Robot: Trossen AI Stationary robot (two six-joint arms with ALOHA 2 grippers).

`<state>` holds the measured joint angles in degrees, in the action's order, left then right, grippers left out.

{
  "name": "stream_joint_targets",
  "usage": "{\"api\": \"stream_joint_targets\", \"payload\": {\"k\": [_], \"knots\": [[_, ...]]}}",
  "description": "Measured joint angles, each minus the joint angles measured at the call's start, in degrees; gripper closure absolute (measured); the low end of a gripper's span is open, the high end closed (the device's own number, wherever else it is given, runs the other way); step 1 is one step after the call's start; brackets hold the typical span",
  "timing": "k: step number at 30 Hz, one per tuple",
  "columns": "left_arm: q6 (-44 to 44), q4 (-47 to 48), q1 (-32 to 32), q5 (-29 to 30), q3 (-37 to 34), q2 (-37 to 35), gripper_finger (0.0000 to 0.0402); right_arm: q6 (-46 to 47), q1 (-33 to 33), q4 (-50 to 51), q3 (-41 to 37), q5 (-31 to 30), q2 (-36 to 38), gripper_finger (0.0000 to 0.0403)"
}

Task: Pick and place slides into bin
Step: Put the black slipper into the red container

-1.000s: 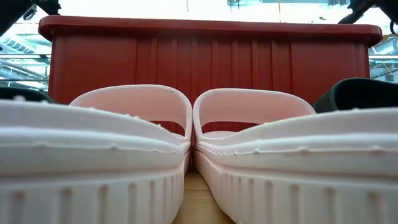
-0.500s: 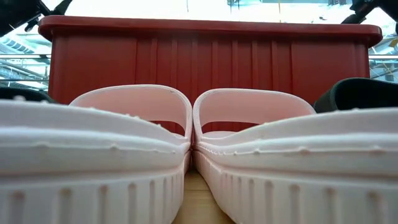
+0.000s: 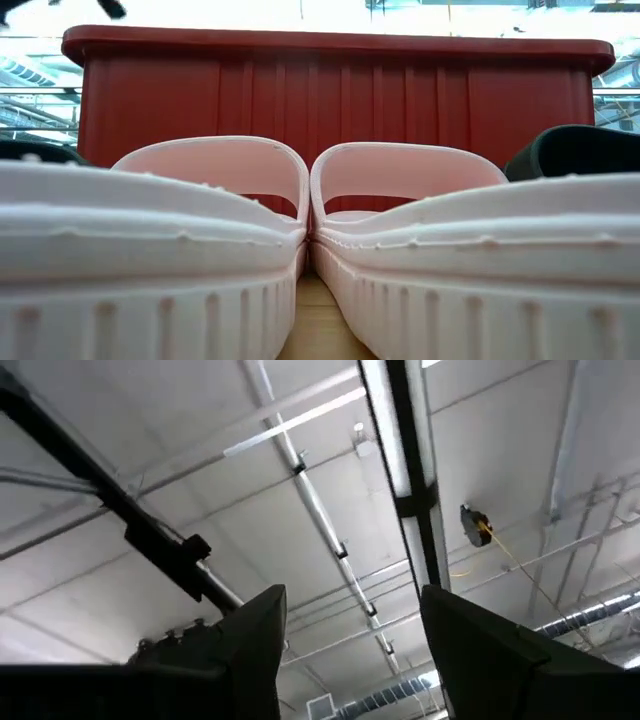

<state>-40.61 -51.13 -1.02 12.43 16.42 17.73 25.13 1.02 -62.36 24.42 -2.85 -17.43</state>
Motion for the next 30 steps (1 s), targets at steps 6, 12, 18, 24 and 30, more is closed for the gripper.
{"api": "stream_joint_targets", "payload": {"k": [6, 12, 18, 24, 30], "knots": [[12.19, -0.08, 0.0, -5.95, 19.75, 12.74, 0.0146, -3.19, 0.0, -0.1, 15.09, 8.3, -11.29, 0.0179], [11.33, 0.31, 0.05, -20.7, 39.84, 26.67, 0.0147, -2.1, 0.0, 0.63, 30.59, 18.4, -21.7, 0.0179], [14.58, 0.51, 4.12, -33.64, 57.58, 39.68, 0.0147, 2.82, -0.32, 3.9, 46.84, 27.12, -32.48, 0.0179], [16.39, 1.22, 11.8, -42.28, 72.73, 50.64, 0.0147, 2.23, -7.73, 12.17, 62.93, 33.38, -43.09, 0.0179], [22.53, 10.56, 22.16, -43.6, 81.16, 56.4, 0.0147, -11.67, -21.46, 24.74, 74.18, 32.76, -50.85, 0.0179]]}}
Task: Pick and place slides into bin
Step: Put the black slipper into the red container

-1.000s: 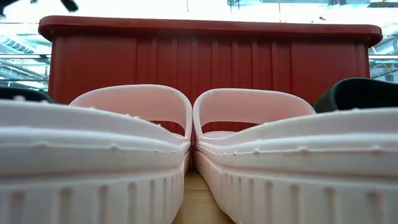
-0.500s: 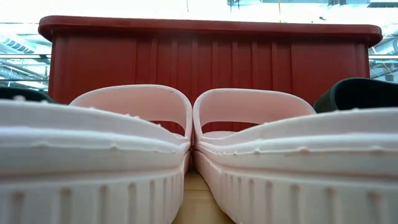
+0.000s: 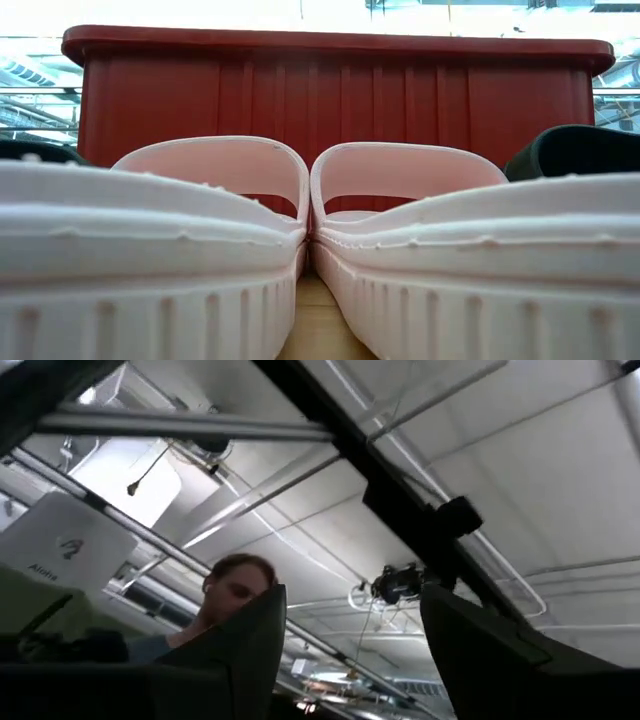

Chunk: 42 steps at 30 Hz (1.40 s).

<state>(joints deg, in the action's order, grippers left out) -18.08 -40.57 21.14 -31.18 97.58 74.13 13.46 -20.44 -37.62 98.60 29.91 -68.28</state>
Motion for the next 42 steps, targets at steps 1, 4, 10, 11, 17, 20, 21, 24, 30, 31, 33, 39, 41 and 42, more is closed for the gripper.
{"api": "stream_joint_targets", "payload": {"k": [1, 4, 10, 11, 17, 20, 21, 24, 30, 31, 33, 39, 41, 42], "knots": [[1.85, 2.43, 1.91, 0.84, 0.74, 0.4, 0.0147, -2.3, -2.41, 2.38, 1.31, -0.43, -0.97, 0.0179], [8.56, 12.4, 7.56, 5.51, 2.41, 0.59, 0.0147, -7.58, -9.03, 11.07, 4.58, -5.83, -3.02, 0.0179], [19.31, 32.22, 18.57, 30.83, 4.27, 0.39, 0.0147, -15.84, -21.58, 29.07, 7.55, -32.85, -6.29, 0.0179], [20.11, 34.14, 20.18, 35.1, 4.3, 0.39, 0.0147, -16.41, -23.43, 30.6, 7.59, -37.77, -6.8, 0.0179], [20.79, 42.7, 28.3, 56.55, 4.44, 0.43, 0.0147, -17.55, -32.44, 33.42, 7.76, -62.11, -9.19, 0.0179], [19.84, 46.56, 32.49, 65.38, 4.44, 0.66, 0.0147, -17.39, -36.93, 35.29, 7.77, -74.21, -10.76, 0.0179], [19.47, 47.67, 33.84, 68.36, 4.44, 0.81, 0.0147, -17.31, -38.38, 36.27, 7.77, -78.14, -11.35, 0.0179], [19.65, 49.52, 37.67, 77.77, 4.44, 1.67, 0.0147, -17.39, -42.42, 38.03, 7.77, -89.14, -13.45, 0.0179], [20.87, 49.7, 42.26, 95.86, 4.44, 5.25, 0.0147, -17.94, -49.14, 39.67, 7.74, -106.48, -17.14, 0.0179], [20.86, 49.73, 42.66, 98.39, 4.44, 5.98, 0.0147, -18.53, -50.31, 39.58, 7.74, -109.39, -17.74, 0.0179], [20.53, 49.74, 43.02, 103.33, 4.44, 7.57, 0.0147, -19.43, -52.72, 39.58, 7.74, -115.26, -18.88, 0.0179], [20.85, 44.49, 41.7, 110.57, 4.44, 11.63, 0.0147, -22.02, -56.58, 37.19, 7.63, -119.62, -21.75, 0.0179], [20.84, 43.7, 41.21, 110.73, 4.41, 12.6, 0.0147, -21.64, -56.5, 36.33, 7.4, -120.08, -22.68, 0.0179], [20.7, 43.01, 40.96, 110.68, 4.41, 12.99, 0.0147, -21.63, -56.38, 35.69, 6.95, -120.08, -23.17, 0.0179]]}}
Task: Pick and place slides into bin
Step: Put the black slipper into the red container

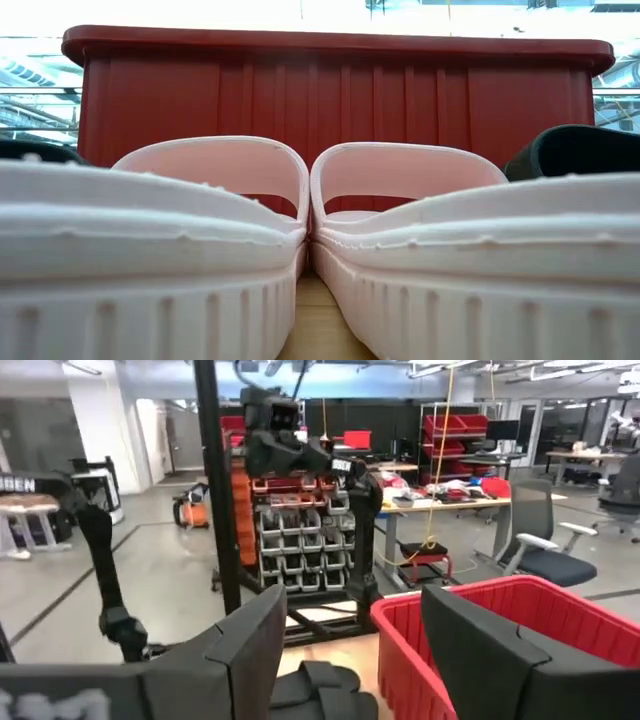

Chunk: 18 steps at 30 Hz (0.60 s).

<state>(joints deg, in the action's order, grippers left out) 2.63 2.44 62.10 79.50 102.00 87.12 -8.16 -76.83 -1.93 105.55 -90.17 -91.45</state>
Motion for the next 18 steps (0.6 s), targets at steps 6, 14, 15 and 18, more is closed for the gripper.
{"api": "stream_joint_targets", "payload": {"k": [6, 14, 15, 18], "knots": [[-0.58, -5.24, -1.25, -1.01, 0.0, 1.45, 0.0147, -0.9, 3.7, -6.45, -0.3, 12.11, 1.69, 0.0179], [2.89, -5.71, -2.63, -2.38, 0.0, 1.38, 0.0147, 20.86, 8.95, 21.27, -0.43, 32.16, 6.31, 0.0179], [3.26, -5.73, -2.77, -2.38, 0.0, 1.33, 0.0147, 25.26, 10.22, 25.81, -0.3, 34.18, 6.89, 0.0179], [3.55, -5.73, -3.36, -2.36, 0.0, 1.28, 0.0147, 37.93, 13.81, 40.71, -0.2, 42.94, 7.1, 0.0179]]}}
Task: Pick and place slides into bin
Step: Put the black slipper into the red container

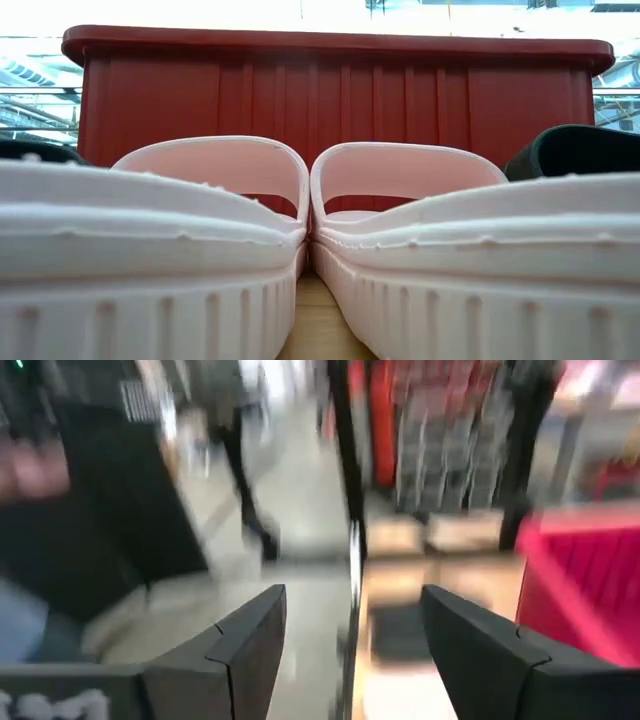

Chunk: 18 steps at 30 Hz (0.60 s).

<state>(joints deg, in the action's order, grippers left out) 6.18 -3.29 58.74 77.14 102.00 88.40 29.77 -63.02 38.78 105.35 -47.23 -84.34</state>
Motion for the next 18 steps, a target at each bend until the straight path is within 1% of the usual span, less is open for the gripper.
{"api": "stream_joint_targets", "payload": {"k": [2, 4, 6, 8, 11, 13, 16, 18], "knots": [[0.15, 0.06, -0.02, 0.0, 0.0, 0.0, 0.0147, 7.39, 2.5, 9.76, -0.17, 8.28, -0.74, 0.0179], [0.13, 0.09, 0.0, -0.01, 0.0, 0.0, 0.0147, 12.6, 5.36, 17.6, -0.21, 16.6, -1.7, 0.0179], [0.18, 0.18, 0.0, 0.0, 0.0, 0.0, 0.0147, 15.72, 7.41, 24.69, -0.08, 22.93, -3.03, 0.0179], [1.24, 0.16, 0.0, 0.36, 0.0, 0.0, 0.0147, 18.04, 8.71, 31.4, -0.18, 27.28, -4.87, 0.0179], [3.03, 0.13, 0.0, 2.01, 0.0, 0.0, 0.0147, 19.02, 10.07, 36.55, -1.19, 30.87, -6.79, 0.0179], [3.81, 0.17, 0.0, 2.49, 0.0, 0.0, 0.0147, 19.13, 10.59, 37.56, -2.86, 30.82, -7.54, 0.018], [4.7, 0.2, 0.0, 2.89, 0.0, 0.0, 0.0147, 19.41, 11.01, 36.84, -7.1, 30.93, -9.29, 0.0185], [5.31, 0.2, 0.0, 2.89, 0.0, 0.0, 0.0147, 19.66, 10.98, 35.22, -10.3, 32.32, -10.28, 0.019]]}}
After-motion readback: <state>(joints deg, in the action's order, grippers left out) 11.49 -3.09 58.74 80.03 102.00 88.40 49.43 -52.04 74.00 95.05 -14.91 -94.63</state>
